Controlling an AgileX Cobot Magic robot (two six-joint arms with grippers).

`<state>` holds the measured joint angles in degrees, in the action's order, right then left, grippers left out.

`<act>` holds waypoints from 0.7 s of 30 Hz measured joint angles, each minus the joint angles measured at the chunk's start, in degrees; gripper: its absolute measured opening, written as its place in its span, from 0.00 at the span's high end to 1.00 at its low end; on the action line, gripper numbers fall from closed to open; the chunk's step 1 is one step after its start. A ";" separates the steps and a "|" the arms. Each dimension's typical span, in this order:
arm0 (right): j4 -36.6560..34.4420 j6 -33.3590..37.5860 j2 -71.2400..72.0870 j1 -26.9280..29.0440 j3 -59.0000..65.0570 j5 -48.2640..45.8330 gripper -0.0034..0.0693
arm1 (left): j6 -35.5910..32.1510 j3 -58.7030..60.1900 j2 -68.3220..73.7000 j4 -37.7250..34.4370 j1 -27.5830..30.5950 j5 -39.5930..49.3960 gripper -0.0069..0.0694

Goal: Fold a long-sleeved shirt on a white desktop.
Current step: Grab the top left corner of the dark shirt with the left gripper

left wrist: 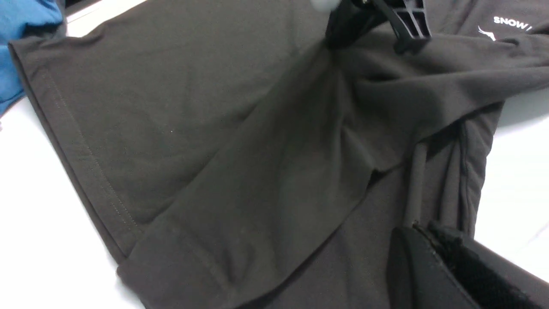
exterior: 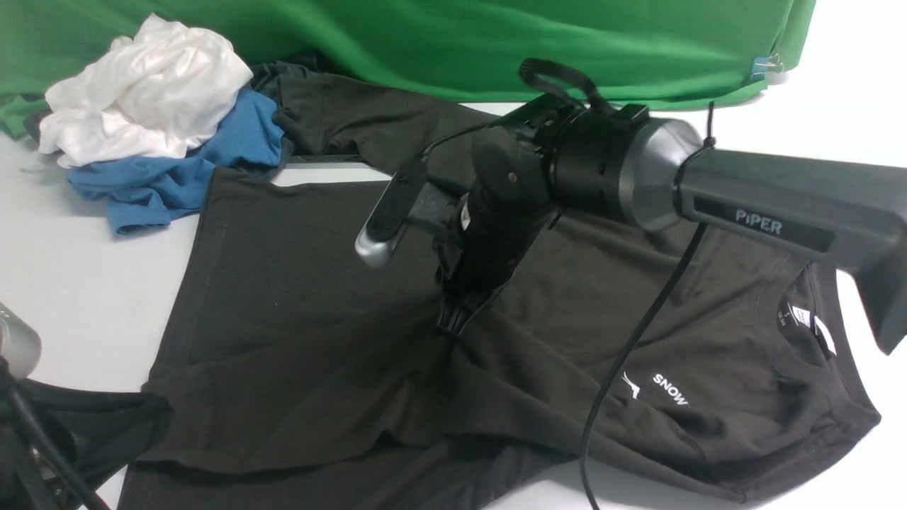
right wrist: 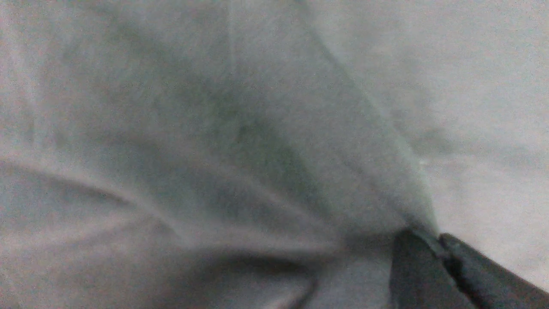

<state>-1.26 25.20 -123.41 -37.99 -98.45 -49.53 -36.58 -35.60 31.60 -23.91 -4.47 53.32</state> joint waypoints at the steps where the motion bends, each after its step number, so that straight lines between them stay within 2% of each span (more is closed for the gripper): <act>1: 0.07 -0.18 0.00 0.31 0.00 0.45 0.86 | 0.00 0.00 0.00 0.00 0.00 0.00 0.89; 3: 0.17 -0.26 0.00 0.57 0.00 0.86 0.77 | 0.00 0.00 0.00 0.00 0.00 0.07 0.89; 5: 0.46 -0.33 0.00 0.64 0.00 0.90 0.57 | 0.00 0.00 0.00 0.00 0.00 0.18 0.89; 6: 0.46 -0.33 0.00 0.64 0.00 0.90 0.57 | 0.00 0.00 0.00 0.00 0.00 0.18 0.89; 8: 1.26 -0.45 0.67 0.64 0.05 -1.54 0.30 | 0.00 0.00 0.00 0.00 0.00 0.24 0.89; 9: 1.67 -0.70 1.26 0.64 0.05 -2.73 0.27 | 0.00 0.00 0.00 0.00 0.00 0.39 0.89; 11: 1.87 -1.94 3.68 0.43 0.29 -6.60 0.24 | 0.00 0.00 0.00 0.00 0.00 0.57 0.89; 15: -0.24 -1.29 9.53 -1.11 3.25 -11.63 0.28 | 0.00 0.00 -0.59 0.00 0.00 0.65 0.89; 17: -2.82 7.19 16.04 -5.25 10.83 -12.77 0.32 | 0.00 0.00 -1.46 0.00 0.00 0.65 0.89; 18: -2.94 8.87 16.42 -5.58 11.44 -12.69 0.32 | 0.00 0.00 -1.52 0.00 0.00 0.65 0.89; 19: -3.49 14.85 18.71 -7.84 15.92 -11.40 0.33 | 0.00 0.00 -1.87 0.00 0.00 0.65 0.89; 20: -3.56 15.62 19.22 -8.43 17.21 -10.78 0.33 | 0.00 0.00 -1.92 0.00 0.00 0.65 0.89; 21: -3.55 20.30 20.33 -9.84 20.89 -8.02 0.33 | 0.00 0.00 -2.21 0.05 0.00 0.65 0.89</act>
<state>-4.81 45.50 -103.07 -47.83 -77.56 -57.55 -36.58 -35.60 29.39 -23.86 -4.47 53.96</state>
